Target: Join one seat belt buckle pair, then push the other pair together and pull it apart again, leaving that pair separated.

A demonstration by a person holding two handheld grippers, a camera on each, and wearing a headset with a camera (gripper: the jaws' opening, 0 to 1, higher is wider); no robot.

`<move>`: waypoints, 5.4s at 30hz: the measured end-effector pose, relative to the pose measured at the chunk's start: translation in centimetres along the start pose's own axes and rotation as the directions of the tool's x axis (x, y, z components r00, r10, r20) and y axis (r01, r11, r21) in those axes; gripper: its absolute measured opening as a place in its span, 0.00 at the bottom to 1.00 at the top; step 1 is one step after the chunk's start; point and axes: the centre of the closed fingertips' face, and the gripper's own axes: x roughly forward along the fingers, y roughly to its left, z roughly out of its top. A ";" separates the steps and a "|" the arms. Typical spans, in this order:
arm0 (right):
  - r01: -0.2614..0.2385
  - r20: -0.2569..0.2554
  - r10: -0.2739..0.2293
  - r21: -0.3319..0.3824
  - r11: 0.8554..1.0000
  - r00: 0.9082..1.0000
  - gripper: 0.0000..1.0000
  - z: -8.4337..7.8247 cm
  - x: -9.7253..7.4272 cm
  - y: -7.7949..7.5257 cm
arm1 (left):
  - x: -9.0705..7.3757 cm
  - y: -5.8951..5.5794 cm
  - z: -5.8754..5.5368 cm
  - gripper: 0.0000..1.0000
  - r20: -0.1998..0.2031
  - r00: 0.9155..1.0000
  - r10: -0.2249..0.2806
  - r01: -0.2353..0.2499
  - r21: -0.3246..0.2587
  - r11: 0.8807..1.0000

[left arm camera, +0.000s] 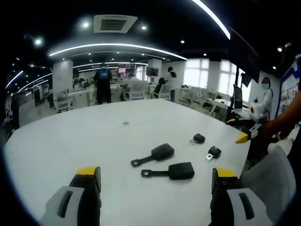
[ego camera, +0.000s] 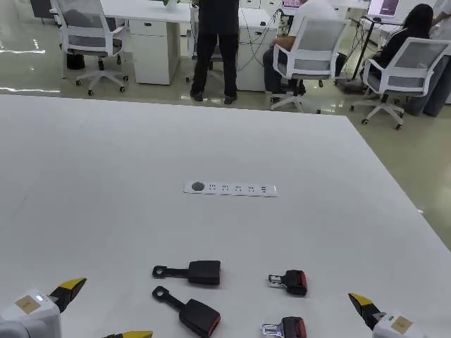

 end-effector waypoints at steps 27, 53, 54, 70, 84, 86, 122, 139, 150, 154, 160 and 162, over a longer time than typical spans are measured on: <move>0.013 -0.009 -0.013 0.013 1.000 1.000 1.00 -0.4 -0.5 -0.6 | 0.0 0.4 0.0 1.00 0.008 1.000 0.003 -0.003 -0.005 1.000; 0.008 -0.032 -0.007 0.023 1.000 0.999 0.99 -1.4 -0.8 -0.6 | 0.2 0.1 -0.6 1.00 -0.010 1.000 -0.003 0.003 0.001 1.000; 0.008 -0.035 -0.007 0.024 1.000 0.999 0.99 -1.5 -0.8 -0.6 | 0.3 0.1 -0.7 1.00 -0.012 1.000 -0.004 0.004 0.001 1.000; -0.023 -0.070 0.025 0.039 0.999 0.997 0.99 -2.7 -0.6 -0.1 | 2.1 -1.5 -1.3 0.98 -0.062 0.995 -0.075 0.079 0.064 0.995; -0.145 -0.104 0.145 0.009 0.989 0.984 0.95 -3.3 2.3 0.6 | 6.1 -4.0 -2.3 0.91 -0.207 0.942 -0.264 0.311 0.243 0.919; -0.160 -0.119 0.161 0.014 0.987 0.980 0.94 -3.9 2.9 0.8 | 6.9 -4.7 -2.0 0.89 -0.209 0.935 -0.285 0.331 0.232 0.915; -0.607 -0.384 0.532 -0.100 0.788 0.755 0.68 -8.1 7.0 1.0 | 15.8 -7.8 -10.2 0.50 -0.631 0.606 -0.485 0.791 0.415 0.449; -0.646 -0.453 0.516 -0.196 0.738 0.727 0.34 -8.6 7.4 0.9 | 16.0 -7.7 -9.8 0.33 -0.602 0.641 -0.476 0.756 0.391 0.524; -0.655 -0.491 0.507 -0.190 0.731 0.708 0.33 -8.6 8.1 0.7 | 16.1 -7.6 -9.7 0.33 -0.609 0.653 -0.450 0.736 0.368 0.569; -0.661 -0.500 0.508 -0.189 0.726 0.701 0.33 -8.3 8.7 1.0 | 16.1 -7.4 -9.8 0.33 -0.610 0.658 -0.442 0.728 0.364 0.581; -0.667 -0.497 0.517 -0.186 0.721 0.697 0.33 -7.7 9.8 2.2 | 16.3 -7.2 -9.8 0.32 -0.601 0.665 -0.443 0.719 0.356 0.597; -0.669 -0.492 0.521 -0.186 0.720 0.698 0.33 -7.4 10.3 2.8 | 16.3 -7.2 -9.9 0.32 -0.602 0.665 -0.442 0.719 0.356 0.596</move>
